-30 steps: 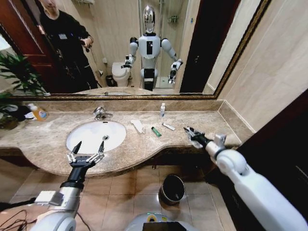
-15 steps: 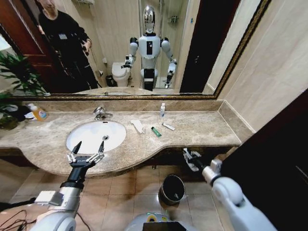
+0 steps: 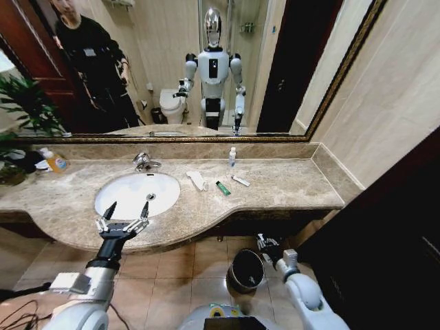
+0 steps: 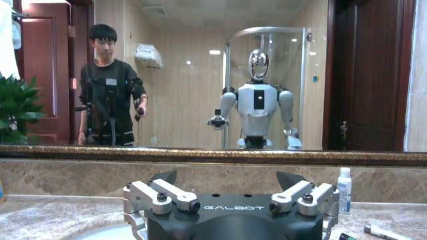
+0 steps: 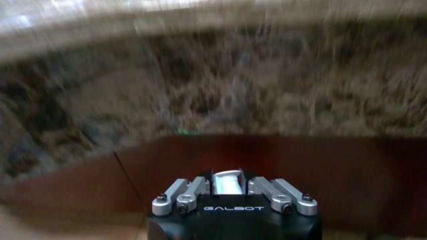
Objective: Pick up the trash from the sink and place it in the trash bin.
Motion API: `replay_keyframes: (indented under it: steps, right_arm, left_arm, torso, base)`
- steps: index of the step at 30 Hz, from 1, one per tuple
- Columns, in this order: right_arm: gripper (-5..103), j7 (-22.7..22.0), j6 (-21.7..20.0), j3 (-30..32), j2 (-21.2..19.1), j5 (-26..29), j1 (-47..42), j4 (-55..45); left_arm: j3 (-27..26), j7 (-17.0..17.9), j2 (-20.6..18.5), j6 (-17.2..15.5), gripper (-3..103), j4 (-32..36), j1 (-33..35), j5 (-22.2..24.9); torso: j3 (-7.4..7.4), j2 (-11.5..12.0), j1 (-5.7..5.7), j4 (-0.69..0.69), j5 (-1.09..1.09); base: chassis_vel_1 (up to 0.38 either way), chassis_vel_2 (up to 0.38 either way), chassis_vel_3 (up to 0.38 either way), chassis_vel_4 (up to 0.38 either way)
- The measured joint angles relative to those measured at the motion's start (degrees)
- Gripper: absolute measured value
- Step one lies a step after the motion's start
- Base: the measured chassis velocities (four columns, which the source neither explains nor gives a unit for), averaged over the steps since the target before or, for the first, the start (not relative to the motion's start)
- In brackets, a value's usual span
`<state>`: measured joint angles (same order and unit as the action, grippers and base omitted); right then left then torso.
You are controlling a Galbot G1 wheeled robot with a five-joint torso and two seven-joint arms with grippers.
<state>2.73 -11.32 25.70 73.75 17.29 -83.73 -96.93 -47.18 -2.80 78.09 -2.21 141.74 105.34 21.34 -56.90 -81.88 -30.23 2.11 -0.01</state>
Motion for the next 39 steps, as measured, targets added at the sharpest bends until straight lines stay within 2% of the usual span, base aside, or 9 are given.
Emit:
replay_keyframes:
  steps: [14, 18, 21, 26, 28, 30, 31, 38, 39]
  right_arm:
    - [25, 1.19, 2.52, -1.00, 2.75, -2.18, 6.82, 15.34]
    - [25, 2.10, 3.43, -0.85, 4.51, -2.82, 7.26, 18.08]
    - [25, 2.57, 6.37, 0.07, 7.53, -3.61, 8.72, 22.27]
    - [22, 3.97, 6.27, 0.79, 8.14, -4.29, 9.08, 23.46]
    - [26, 4.13, 6.20, 0.84, 8.10, -4.43, 9.07, 23.50]
    - [36, 4.78, 6.58, 1.25, 7.84, -6.03, 8.95, 24.08]
    - [36, 4.78, 6.58, 1.25, 7.84, -6.03, 8.95, 24.08]
    - [68, 3.45, 7.80, 1.26, 8.53, -6.77, 8.76, 24.26]
    - [68, 3.45, 7.80, 1.26, 8.53, -6.77, 8.76, 24.26]
  left_arm:
    - [0.00, 0.00, 0.00, 0.00, 100, 0.00, 0.00, 0.00]
    - [0.00, 0.00, 0.00, 0.00, 100, 0.00, 0.00, 0.00]
    - [0.00, 0.00, 0.00, 0.00, 100, 0.00, 0.00, 0.00]
    - [0.00, 0.00, 0.00, 0.00, 100, 0.00, 0.00, 0.00]
    - [0.00, 0.00, 0.00, 0.00, 100, 0.00, 0.00, 0.00]
    - [0.00, 0.00, 0.00, 0.00, 100, 0.00, 0.00, 0.00]
    - [0.00, 0.00, 0.00, 0.00, 100, 0.00, 0.00, 0.00]
    - [0.00, 0.00, 0.00, 0.00, 100, 0.00, 0.00, 0.00]
    - [0.00, 0.00, 0.00, 0.00, 100, 0.00, 0.00, 0.00]
  torso:
    - [0.00, 0.00, 0.00, 0.00, 0.00]
    - [0.00, 0.00, 0.00, 0.00, 0.00]
    - [0.00, 0.00, 0.00, 0.00, 0.02]
    - [0.00, 0.00, 0.00, 0.00, 0.01]
    - [0.00, 0.00, 0.00, 0.00, 0.01]
    - [0.00, 0.00, 0.00, 0.00, -0.01]
    - [0.00, 0.00, 0.00, 0.00, -0.01]
    - [0.00, 0.00, 0.00, 0.00, 0.01]
    - [0.00, 0.00, 0.00, 0.00, 0.01]
  base:
    - [0.000, 0.000, 0.000, 0.000]
    - [0.000, 0.000, 0.000, 0.000]
    - [0.000, 0.000, 0.000, 0.000]
    - [0.000, 0.000, 0.000, 0.000]
    - [0.000, 0.000, 0.000, 0.000]
    - [0.000, 0.000, 0.000, 0.000]
    - [0.000, 0.000, 0.000, 0.000]
    - [0.000, 0.000, 0.000, 0.000]
    - [0.000, 0.000, 0.000, 0.000]
